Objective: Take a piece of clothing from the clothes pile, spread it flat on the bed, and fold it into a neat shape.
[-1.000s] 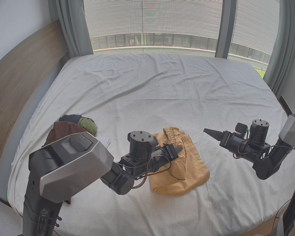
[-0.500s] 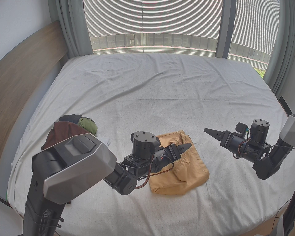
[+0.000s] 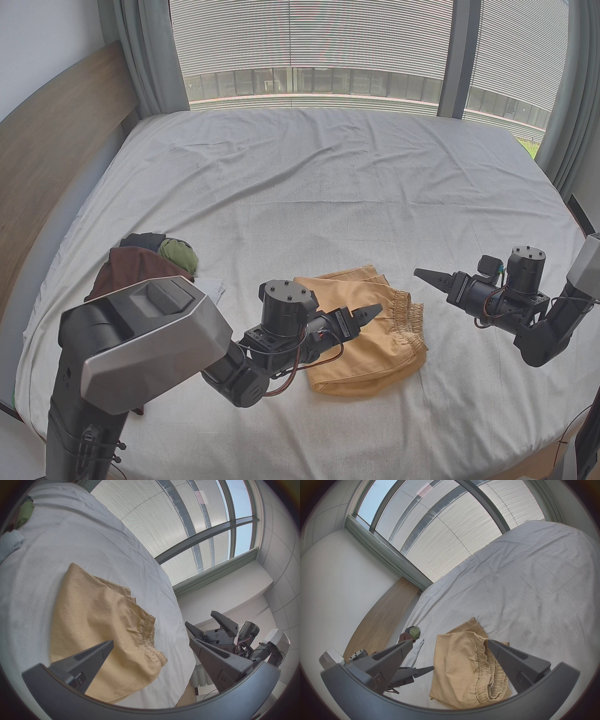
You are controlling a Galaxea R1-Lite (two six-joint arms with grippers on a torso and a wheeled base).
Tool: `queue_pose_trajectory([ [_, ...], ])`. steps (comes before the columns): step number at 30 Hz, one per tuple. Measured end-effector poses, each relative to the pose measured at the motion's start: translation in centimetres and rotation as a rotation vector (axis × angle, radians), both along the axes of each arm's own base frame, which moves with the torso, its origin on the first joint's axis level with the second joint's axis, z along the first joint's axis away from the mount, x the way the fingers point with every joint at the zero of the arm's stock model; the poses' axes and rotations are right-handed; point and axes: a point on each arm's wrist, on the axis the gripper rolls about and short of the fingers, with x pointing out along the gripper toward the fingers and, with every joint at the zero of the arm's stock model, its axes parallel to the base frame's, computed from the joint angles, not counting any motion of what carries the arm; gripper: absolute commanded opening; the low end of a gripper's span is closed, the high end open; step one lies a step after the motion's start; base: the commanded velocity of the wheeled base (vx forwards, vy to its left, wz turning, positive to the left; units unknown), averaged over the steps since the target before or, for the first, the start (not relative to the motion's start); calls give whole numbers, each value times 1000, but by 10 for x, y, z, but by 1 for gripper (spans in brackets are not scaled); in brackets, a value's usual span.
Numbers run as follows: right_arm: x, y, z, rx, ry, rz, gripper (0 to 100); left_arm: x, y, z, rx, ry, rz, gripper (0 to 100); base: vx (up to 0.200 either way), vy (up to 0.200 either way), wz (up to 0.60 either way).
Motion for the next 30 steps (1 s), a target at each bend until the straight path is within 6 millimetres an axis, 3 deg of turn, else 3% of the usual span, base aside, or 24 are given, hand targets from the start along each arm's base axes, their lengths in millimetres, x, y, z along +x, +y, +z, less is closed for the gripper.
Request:
queue_pose_trajectory([
  [9,-6,0,-13,-69,88,19,100,-15,40,21,33,-39,39,100,0,0,0],
  [18,-11,0,-21,-117,134,37,100,-25,96,49,-2,-134,127,100,0,0,0],
  [30,-14,-3,-43,-212,205,69,100,-58,169,74,7,-292,173,100,0,0,0],
])
